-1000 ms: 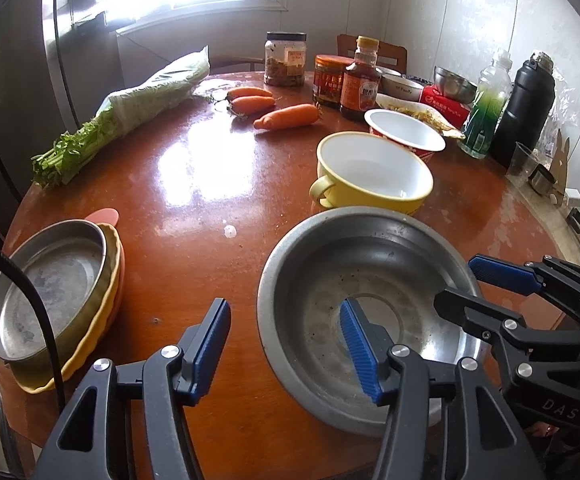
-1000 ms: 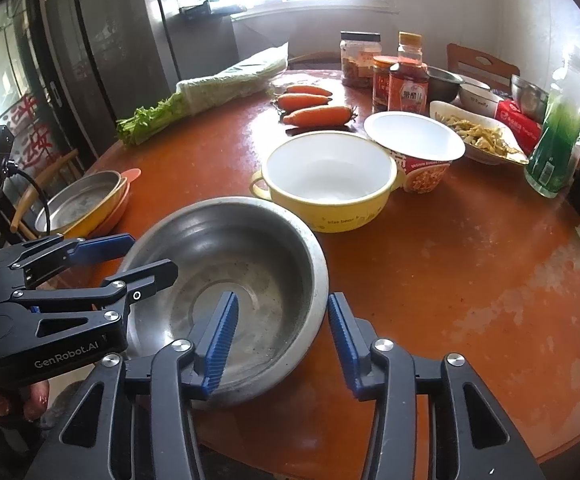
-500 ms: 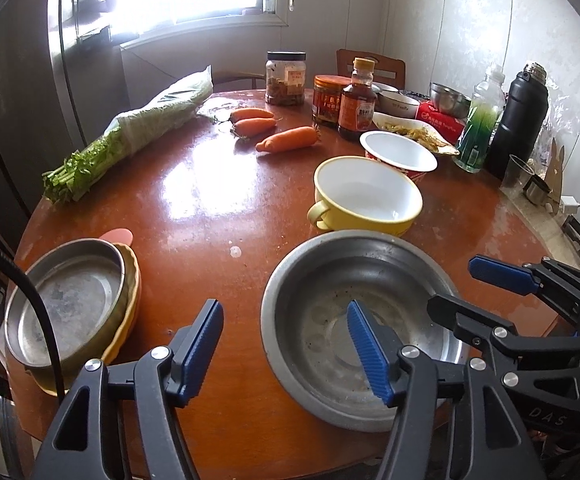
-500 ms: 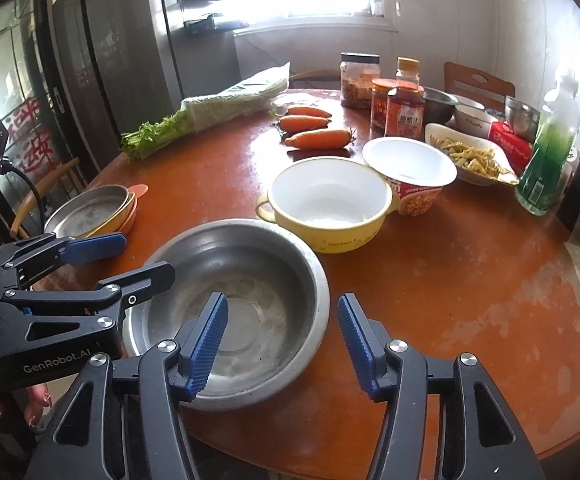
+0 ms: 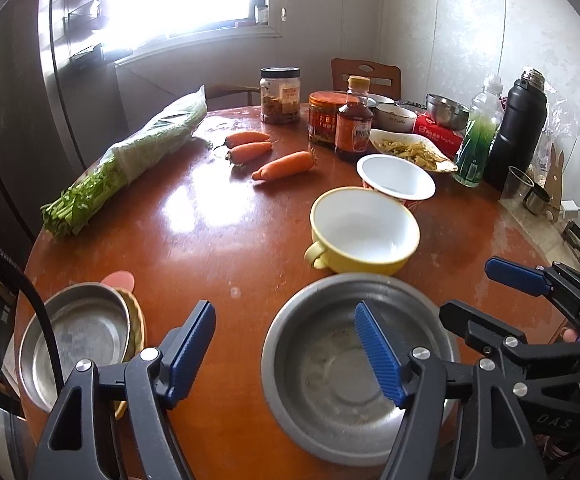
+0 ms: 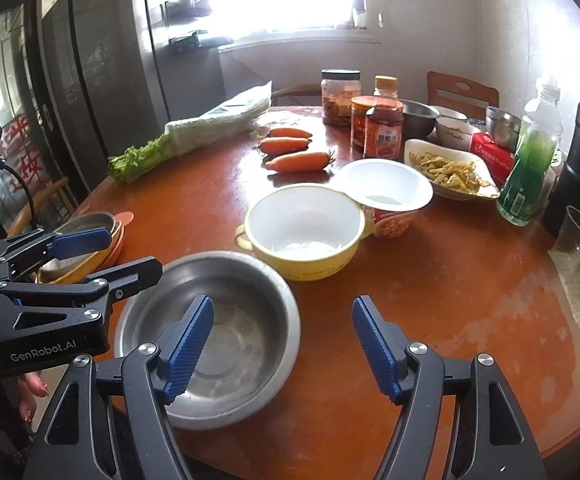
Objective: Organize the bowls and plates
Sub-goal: 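Open both tools and grasp the yellow handled bowl's rim with the left tool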
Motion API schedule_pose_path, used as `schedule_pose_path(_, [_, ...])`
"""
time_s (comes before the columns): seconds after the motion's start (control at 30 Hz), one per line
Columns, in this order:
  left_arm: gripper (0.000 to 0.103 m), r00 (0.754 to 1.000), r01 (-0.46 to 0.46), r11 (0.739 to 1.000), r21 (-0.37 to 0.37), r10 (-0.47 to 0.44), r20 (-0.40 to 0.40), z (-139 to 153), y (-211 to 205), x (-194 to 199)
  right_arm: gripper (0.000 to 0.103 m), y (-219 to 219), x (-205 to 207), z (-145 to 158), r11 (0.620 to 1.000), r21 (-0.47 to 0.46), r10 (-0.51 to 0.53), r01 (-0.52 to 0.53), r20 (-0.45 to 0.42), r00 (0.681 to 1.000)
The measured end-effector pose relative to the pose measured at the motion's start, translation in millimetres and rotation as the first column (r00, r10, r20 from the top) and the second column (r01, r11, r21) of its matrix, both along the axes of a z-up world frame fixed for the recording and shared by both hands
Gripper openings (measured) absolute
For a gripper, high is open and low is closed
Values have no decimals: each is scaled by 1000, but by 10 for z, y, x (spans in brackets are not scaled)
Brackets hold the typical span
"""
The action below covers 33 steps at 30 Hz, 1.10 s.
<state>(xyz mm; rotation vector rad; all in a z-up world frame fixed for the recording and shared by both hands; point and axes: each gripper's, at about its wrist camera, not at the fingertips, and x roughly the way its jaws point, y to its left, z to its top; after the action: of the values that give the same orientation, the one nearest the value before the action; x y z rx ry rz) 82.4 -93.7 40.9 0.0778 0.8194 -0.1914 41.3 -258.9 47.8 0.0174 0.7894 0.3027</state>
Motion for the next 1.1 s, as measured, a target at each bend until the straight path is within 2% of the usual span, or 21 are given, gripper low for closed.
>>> schedule_pose_path(0.3, [75,1000,13,1000,10,-13,12,132,-123,401,74,-197,233,133,998,17,-64,63,9,998])
schedule_pose_path(0.43, [77,1000,20,1000,23,-20,-17,119,-185,662,74,-266,392,103,996,21,-86,86,-18,996])
schedule_pose_path(0.73, [78,992,37,999,31,-33,-123,-135,-329,1131,74,-312,762,-150,992,41,-117,122,-100,988])
schedule_pose_path(0.93, [78,985,44,998,48,-35,-169,-297,-385,1287,73,-303,927,-347,990,40,-129,135,-134,983])
schedule_pose_path(1.1, [78,983,47,998,52,-37,-181,-382,-426,1344,57,-286,1015,-435,992,35,-117,124,-152,982])
